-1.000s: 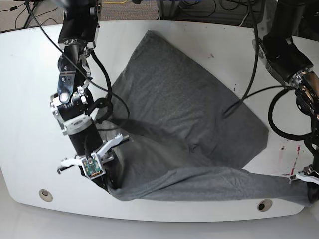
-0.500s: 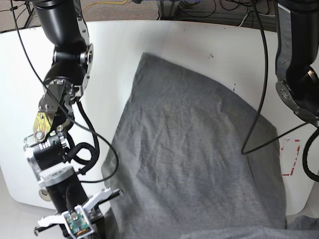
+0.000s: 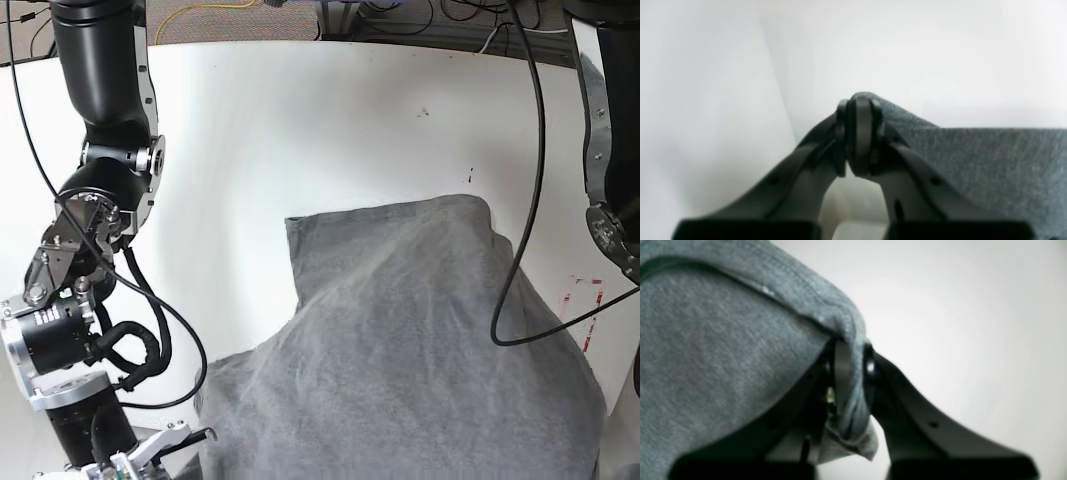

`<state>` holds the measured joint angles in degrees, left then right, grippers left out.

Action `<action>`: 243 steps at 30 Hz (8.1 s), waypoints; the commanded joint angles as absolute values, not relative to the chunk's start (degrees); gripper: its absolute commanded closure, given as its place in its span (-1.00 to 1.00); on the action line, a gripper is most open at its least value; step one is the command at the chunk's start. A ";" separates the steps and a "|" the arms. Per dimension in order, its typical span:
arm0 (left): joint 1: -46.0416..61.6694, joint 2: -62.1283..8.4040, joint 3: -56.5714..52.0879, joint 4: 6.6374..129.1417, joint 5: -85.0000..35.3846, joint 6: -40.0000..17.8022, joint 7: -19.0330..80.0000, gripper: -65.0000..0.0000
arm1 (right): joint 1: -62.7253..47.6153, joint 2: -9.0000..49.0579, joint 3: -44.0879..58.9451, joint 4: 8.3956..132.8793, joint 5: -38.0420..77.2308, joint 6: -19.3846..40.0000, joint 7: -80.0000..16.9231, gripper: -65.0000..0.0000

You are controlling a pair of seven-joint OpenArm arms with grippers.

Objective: Layout the t-shirt on the table in an organized manner, then fold the t-shirt properly
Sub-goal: 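Lift the shirt with both grippers and pull it taut between them, then lower the shirt and regrasp its edge with the left gripper, then lift the shirt high with both grippers and lay it spread across the table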

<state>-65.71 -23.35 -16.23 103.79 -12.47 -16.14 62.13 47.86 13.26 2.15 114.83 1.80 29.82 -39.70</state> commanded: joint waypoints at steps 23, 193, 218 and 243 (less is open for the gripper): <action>-15.60 -13.67 -17.36 114.51 -25.27 -15.96 60.97 0.94 | 8.75 14.02 16.48 116.97 1.54 31.87 -32.75 0.88; -66.51 -25.71 -19.03 83.56 -28.44 -15.96 52.26 1.00 | 58.07 19.30 17.19 107.21 -9.27 40.00 -54.29 0.87; -28.09 -25.71 -28.70 94.81 -35.30 -15.96 52.26 1.00 | 8.40 5.85 29.05 115.30 -9.01 40.00 -43.12 0.88; 10.95 -24.13 -46.37 101.67 -36.62 -25.10 52.18 1.00 | -18.33 -6.11 28.88 115.56 -9.01 40.00 -36.00 0.88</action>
